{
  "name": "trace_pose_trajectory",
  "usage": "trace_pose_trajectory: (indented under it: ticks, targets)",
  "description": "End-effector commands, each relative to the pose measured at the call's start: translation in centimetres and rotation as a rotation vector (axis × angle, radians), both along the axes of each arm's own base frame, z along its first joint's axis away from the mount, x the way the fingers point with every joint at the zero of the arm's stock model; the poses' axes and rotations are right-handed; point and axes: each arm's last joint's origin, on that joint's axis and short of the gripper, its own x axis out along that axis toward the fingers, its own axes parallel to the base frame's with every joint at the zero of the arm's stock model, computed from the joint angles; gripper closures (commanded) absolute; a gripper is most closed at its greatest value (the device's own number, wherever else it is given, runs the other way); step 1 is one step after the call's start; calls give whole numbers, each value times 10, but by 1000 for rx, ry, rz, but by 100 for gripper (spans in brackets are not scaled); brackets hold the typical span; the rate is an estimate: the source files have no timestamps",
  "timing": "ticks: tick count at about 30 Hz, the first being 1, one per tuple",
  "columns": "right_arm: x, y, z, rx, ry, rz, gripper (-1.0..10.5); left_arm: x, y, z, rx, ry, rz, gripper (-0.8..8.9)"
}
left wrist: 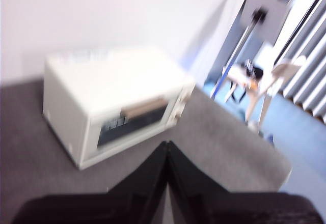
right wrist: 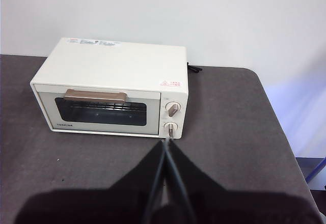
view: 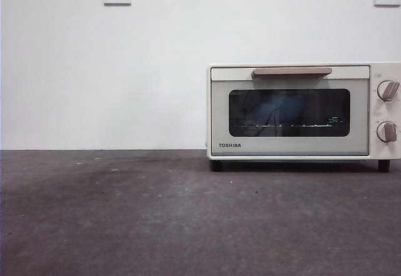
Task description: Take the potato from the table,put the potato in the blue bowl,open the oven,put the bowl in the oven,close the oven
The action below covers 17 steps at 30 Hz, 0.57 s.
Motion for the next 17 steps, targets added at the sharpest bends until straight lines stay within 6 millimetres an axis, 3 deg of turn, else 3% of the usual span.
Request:
trace_pose_trajectory:
  ticks: [1, 8, 17]
  targets:
    - [-1, 0, -3, 4, 23, -5, 946, -19, 9, 9, -13, -77, 2, 818]
    - [6, 1, -3, 1, 40, -4, 946, -42, 18, 19, -40, -141, 3, 818]
    - [28, 6, -3, -11, 95, -5, 946, -27, 12, 13, 27, -129, -1, 818]
